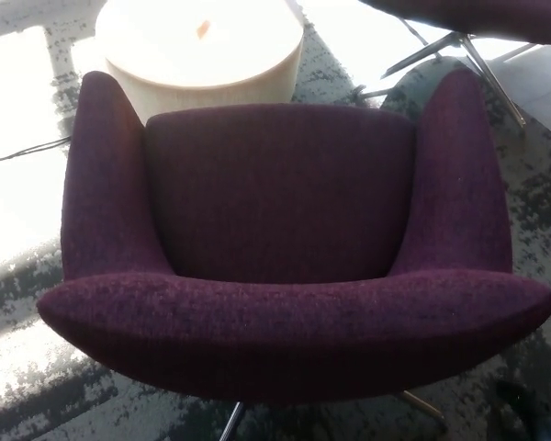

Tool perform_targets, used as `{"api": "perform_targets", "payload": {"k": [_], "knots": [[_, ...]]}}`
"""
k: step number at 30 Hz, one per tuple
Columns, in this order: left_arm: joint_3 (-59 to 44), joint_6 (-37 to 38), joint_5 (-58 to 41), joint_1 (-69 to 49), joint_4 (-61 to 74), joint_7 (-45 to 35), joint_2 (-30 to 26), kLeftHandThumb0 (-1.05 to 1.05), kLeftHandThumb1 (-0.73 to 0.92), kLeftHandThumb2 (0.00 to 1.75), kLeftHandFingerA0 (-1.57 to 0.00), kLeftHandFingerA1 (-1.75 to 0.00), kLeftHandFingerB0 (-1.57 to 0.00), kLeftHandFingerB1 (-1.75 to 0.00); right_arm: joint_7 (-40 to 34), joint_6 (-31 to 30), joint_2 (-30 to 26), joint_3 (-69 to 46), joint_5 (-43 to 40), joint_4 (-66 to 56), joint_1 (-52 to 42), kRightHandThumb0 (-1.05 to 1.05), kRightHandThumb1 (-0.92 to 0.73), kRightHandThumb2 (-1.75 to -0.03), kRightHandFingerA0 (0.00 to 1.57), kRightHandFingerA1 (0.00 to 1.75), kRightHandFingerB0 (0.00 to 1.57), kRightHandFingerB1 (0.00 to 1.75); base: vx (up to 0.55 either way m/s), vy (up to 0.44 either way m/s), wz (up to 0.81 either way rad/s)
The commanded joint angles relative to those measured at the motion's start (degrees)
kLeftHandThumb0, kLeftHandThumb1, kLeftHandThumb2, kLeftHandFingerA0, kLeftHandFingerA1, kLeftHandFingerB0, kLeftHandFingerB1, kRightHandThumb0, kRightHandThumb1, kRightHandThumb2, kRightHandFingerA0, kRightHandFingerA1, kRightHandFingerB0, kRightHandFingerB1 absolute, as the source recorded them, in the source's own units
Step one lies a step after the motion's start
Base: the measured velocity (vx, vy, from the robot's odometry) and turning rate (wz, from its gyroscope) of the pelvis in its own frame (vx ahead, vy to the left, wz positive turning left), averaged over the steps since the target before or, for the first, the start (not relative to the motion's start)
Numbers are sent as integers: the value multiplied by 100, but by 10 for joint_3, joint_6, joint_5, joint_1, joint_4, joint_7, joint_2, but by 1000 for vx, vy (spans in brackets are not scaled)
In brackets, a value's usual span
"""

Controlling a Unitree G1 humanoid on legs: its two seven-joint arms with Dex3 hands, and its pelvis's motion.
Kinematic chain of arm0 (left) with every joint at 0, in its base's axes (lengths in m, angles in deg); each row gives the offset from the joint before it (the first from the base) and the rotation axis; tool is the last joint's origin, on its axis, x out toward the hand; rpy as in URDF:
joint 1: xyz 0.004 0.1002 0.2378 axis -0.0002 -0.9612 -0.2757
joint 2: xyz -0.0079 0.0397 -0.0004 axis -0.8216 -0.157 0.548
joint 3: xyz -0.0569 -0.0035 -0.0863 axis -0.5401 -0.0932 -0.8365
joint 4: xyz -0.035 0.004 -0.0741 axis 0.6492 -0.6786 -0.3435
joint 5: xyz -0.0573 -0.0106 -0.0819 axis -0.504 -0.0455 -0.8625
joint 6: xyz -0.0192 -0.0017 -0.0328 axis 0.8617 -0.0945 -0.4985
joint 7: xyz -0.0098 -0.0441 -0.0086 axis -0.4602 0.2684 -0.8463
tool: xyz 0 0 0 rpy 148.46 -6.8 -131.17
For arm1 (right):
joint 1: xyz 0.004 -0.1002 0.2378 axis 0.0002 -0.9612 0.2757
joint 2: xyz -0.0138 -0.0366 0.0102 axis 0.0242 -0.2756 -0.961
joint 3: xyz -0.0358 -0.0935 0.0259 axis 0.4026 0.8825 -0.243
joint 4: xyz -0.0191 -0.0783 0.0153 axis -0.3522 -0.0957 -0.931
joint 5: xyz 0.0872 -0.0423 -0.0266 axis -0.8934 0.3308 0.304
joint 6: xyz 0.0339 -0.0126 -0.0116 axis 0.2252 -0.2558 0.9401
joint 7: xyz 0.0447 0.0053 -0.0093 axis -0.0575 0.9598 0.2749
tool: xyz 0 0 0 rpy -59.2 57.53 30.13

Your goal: The robot stands in front of a sofa and uses its left hand to push the left side of the sofa

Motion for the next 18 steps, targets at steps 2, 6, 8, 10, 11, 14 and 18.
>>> {"api": "perform_targets", "payload": {"k": [2,6,8,10,11,14,18], "knots": [[59,-50,39,44,-17,-28,11,-84,84,119,0,-16,-12,-23,12,24,-2,1,-3,0,-6,-104,-87,-116,16,92,0,57,0,0,0],[80,-48,38,51,-23,-40,33,-82,82,119,0,-17,-10,-22,19,27,-2,3,-3,-1,-6,-104,-78,-143,0,80,9,59,0,0,0],[98,-52,44,55,-25,-43,43,-82,82,119,0,-17,-10,-22,22,30,-2,1,-5,-2,-6,-104,-78,-143,0,80,9,59,0,0,0],[104,-57,39,54,-22,-49,55,-85,79,117,0,-16,-14,-24,27,31,-4,1,-5,-3,-4,-105,-92,-100,0,117,0,56,0,0,0],[113,-55,44,52,-21,-56,61,-84,80,117,0,-16,-8,-21,26,30,-4,1,-5,-2,-3,-105,-92,-100,7,96,0,57,0,0,0],[129,-42,50,47,-18,-66,70,-81,80,118,0,-17,-6,-21,23,26,-4,2,-3,-1,-1,-105,-92,-99,0,112,0,58,0,0,0],[154,-38,64,39,-12,-62,84,-85,79,118,0,-15,-11,-22,18,27,-4,7,2,-1,-2,-105,-92,-102,0,113,0,62,0,0,0]]}}
